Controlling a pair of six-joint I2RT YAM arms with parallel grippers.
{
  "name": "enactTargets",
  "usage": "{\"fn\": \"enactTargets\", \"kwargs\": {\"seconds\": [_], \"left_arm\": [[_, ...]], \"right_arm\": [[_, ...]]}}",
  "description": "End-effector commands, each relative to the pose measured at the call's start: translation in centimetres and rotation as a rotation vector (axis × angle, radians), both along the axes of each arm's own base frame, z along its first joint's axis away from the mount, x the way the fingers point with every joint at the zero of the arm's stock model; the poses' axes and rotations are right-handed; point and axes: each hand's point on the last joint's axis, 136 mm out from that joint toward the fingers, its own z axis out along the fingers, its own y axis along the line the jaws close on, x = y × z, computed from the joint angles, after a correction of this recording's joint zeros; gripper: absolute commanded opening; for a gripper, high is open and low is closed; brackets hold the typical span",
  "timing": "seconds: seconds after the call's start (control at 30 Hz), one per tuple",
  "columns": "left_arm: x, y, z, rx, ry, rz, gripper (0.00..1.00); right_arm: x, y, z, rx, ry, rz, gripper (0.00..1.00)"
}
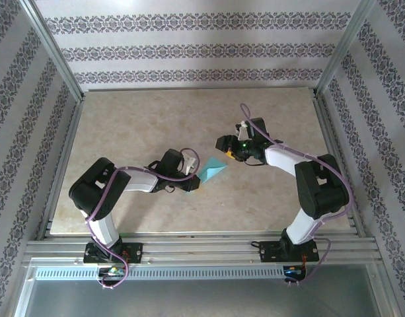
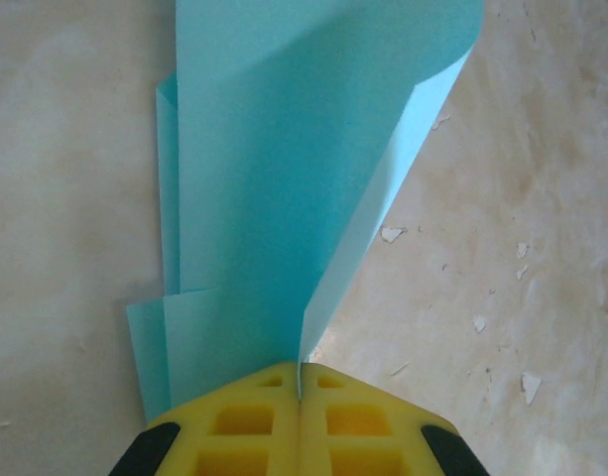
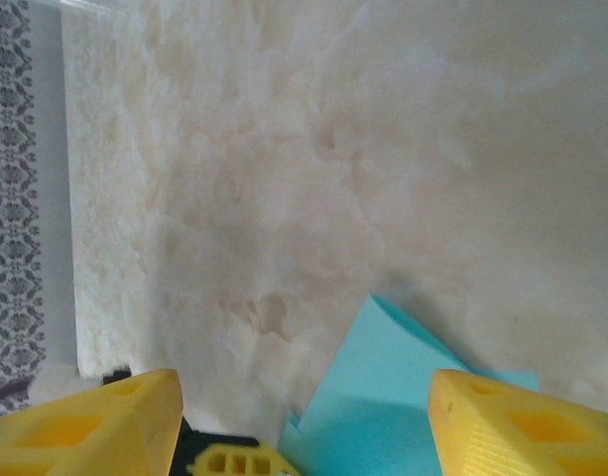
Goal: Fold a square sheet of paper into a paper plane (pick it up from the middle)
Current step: Fold the wing for the fifth time at the center of the table.
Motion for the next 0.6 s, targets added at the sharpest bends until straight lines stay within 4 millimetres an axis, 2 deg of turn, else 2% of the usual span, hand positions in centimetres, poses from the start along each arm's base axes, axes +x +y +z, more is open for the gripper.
{"fn": "enactTargets", "kwargs": {"seconds": [0.0,0.23,0.57], "left_arm": [[0.7,0.5,-0.3,-0.061,0.053,0.089,0.00],[1.3,0.5,0.0,-0.129,0.141,0.168,0.00],[1.9,1.3,-0.8,-0.163,0.259,0.248,0.00]], "right_arm": [[-0.9,1.1,2.1,0.064,-0.093,0.036,0.67],[-3.3,3.1,1.9,0.090,-0.117,0.095,0.65],[-4.0,6.7,0.0,0.129,-0.067,0.156,0.62]]}}
